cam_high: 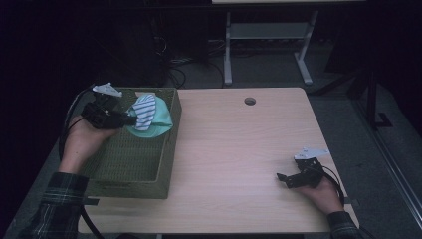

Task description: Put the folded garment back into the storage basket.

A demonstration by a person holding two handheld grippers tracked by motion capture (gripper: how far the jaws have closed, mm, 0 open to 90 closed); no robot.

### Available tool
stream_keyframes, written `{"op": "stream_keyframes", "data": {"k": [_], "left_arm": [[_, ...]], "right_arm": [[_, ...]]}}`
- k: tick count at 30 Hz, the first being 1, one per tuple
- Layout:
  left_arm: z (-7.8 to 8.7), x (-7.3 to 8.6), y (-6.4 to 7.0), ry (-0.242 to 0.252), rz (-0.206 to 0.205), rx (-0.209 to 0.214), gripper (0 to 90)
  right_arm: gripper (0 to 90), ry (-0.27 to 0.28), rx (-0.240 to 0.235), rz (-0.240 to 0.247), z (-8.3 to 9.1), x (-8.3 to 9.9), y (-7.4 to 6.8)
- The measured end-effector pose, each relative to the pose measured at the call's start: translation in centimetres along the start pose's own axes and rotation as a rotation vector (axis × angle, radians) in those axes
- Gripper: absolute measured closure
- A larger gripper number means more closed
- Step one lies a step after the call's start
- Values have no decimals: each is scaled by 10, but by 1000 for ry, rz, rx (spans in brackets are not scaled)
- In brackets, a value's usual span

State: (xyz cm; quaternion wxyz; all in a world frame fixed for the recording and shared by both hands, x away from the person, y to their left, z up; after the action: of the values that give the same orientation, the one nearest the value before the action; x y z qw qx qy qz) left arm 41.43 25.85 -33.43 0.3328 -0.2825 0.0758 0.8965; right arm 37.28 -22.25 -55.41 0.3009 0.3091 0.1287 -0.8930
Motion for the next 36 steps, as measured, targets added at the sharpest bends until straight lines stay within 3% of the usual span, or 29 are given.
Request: {"op": "stream_keyframes", "data": {"k": [16, 36], "left_arm": [[-22, 35, -24, -29, 91, -19, 788], [-64, 64, -28, -85, 135, -1, 788]], "right_arm": [[29, -2, 1, 0, 0, 0, 0], [29, -3, 2, 0, 0, 0, 0]]}}
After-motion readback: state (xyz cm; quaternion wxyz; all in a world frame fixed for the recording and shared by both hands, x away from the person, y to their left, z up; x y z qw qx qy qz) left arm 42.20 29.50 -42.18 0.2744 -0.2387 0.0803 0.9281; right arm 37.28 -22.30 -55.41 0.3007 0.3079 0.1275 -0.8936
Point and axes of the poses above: each handheld gripper's, and its own axes: z roughly backward along the jaws, x roughly out of its underside, y roughly to its right, the point moved 10 cm from there along -z, roughly forward along the jaws, and after that the axes turned 6 degrees about -y, right-handed, at the moved point
